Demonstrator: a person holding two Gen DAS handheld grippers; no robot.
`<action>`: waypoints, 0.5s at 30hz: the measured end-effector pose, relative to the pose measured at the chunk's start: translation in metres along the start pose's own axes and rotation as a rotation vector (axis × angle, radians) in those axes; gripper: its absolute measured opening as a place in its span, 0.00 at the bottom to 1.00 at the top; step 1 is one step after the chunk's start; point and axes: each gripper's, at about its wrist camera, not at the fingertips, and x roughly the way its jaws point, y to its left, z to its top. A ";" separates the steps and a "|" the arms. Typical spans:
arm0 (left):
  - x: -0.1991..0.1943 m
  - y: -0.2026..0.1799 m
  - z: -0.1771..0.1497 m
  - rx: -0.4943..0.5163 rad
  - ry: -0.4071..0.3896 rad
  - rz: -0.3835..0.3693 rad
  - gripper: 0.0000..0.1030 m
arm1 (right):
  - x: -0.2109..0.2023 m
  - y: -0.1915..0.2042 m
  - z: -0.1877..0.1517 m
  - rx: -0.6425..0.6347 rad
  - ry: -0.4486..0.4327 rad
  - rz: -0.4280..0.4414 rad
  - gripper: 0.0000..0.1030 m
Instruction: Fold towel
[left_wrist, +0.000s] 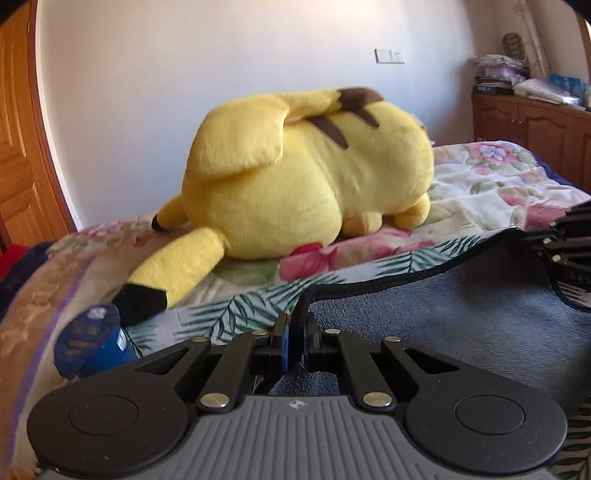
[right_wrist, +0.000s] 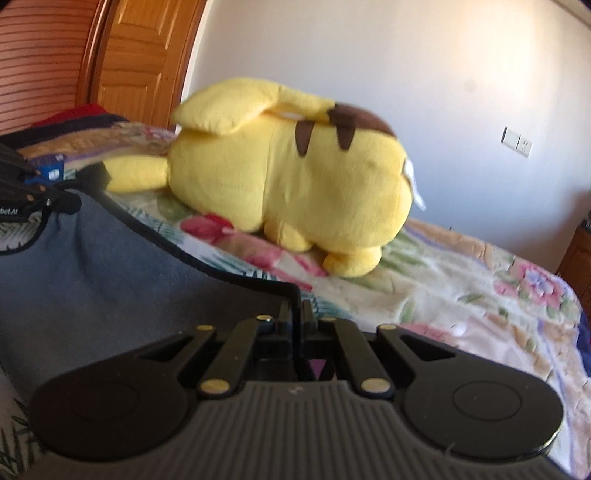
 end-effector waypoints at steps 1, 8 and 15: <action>0.004 0.001 -0.002 -0.008 0.009 -0.001 0.00 | 0.004 0.001 -0.002 -0.002 0.010 0.003 0.03; 0.016 -0.003 -0.005 -0.016 0.032 0.009 0.00 | 0.018 -0.002 -0.011 0.033 0.044 0.015 0.04; 0.006 -0.007 -0.006 -0.021 0.050 0.007 0.28 | 0.013 -0.006 -0.012 0.057 0.065 0.018 0.49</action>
